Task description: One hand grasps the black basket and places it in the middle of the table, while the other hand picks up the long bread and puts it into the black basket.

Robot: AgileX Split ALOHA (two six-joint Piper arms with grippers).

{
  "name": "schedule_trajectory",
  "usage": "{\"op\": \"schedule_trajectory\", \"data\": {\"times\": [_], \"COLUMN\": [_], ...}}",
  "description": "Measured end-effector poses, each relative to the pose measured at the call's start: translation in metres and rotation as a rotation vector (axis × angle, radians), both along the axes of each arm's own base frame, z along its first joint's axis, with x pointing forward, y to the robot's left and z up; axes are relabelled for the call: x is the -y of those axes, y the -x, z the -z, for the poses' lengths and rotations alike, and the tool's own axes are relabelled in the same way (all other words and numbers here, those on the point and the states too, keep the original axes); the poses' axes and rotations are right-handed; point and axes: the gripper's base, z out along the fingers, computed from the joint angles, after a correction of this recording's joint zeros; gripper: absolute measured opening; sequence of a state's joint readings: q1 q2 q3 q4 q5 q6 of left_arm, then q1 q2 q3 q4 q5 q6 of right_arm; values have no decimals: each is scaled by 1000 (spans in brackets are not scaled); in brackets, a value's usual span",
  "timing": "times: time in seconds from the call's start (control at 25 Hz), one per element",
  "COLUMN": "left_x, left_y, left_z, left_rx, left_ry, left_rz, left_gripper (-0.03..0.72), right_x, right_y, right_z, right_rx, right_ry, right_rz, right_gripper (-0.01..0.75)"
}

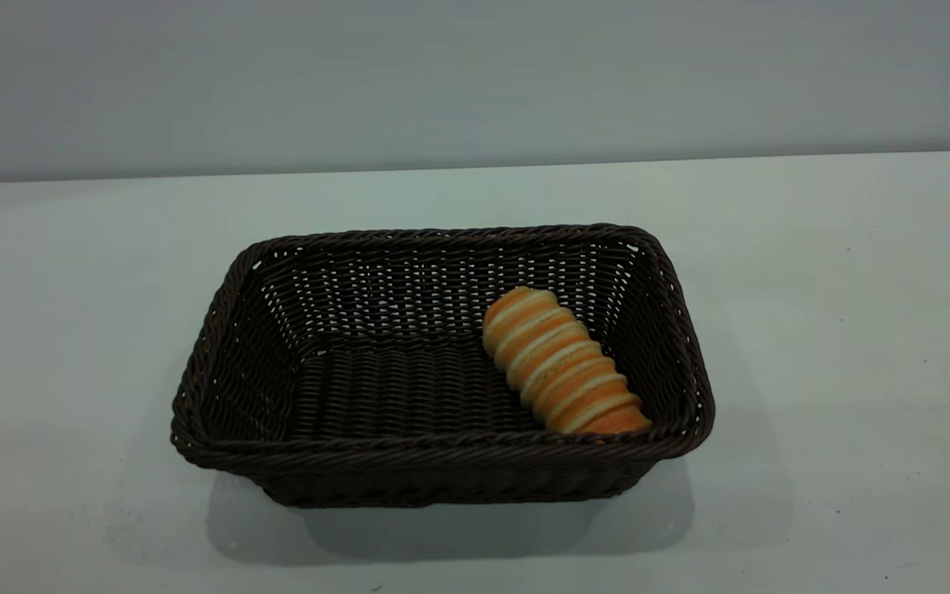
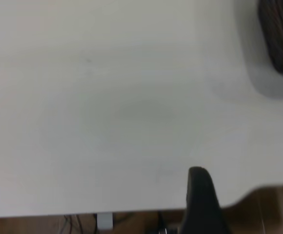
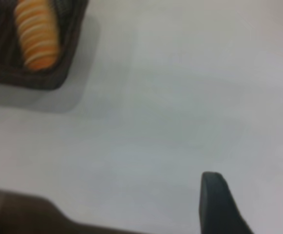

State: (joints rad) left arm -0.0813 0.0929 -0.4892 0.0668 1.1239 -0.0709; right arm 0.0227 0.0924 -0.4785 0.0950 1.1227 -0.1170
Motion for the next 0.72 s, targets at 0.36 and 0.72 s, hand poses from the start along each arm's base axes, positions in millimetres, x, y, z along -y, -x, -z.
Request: {"op": "schedule_trajectory", "data": {"times": [0.36, 0.72], "left_x": [1, 0], "left_y": [17, 17], "left_z": [2, 2], "left_rx": [104, 102], "left_ry": [1, 3], "left_rz": [-140, -87], "left_gripper": [552, 552], "right_x": [0, 0], "right_y": [0, 0], "right_z": [0, 0], "right_rx": [3, 3], "right_ry": [0, 0], "right_rz": [64, 51], "right_gripper": [336, 334]}}
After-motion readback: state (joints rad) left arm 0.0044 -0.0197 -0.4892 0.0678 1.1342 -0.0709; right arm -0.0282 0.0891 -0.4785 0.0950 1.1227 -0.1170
